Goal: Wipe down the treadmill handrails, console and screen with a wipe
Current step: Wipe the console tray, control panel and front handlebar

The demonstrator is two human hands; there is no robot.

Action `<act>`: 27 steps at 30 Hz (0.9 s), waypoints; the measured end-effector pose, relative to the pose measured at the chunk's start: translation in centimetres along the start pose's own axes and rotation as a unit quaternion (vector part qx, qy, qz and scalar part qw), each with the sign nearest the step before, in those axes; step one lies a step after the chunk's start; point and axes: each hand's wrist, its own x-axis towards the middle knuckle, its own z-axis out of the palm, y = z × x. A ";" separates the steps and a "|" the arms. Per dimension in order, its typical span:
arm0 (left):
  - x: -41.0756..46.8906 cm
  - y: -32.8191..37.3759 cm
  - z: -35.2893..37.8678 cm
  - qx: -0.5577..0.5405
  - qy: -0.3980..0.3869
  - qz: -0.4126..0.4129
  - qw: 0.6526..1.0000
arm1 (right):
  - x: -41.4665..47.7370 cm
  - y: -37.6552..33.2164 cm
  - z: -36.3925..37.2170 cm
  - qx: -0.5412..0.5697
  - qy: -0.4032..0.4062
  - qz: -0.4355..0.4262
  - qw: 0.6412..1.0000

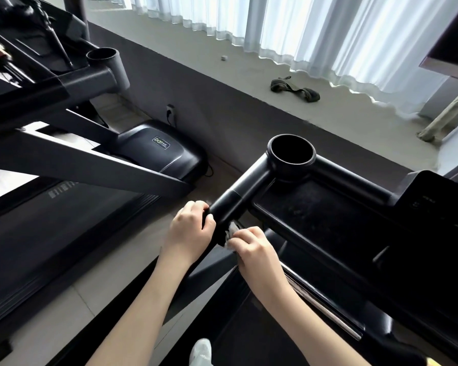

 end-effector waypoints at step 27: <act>-0.3 -0.5 0.3 0.072 0.014 0.137 0.988 | -3.6 1.1 -1.2 -0.047 0.058 0.097 0.992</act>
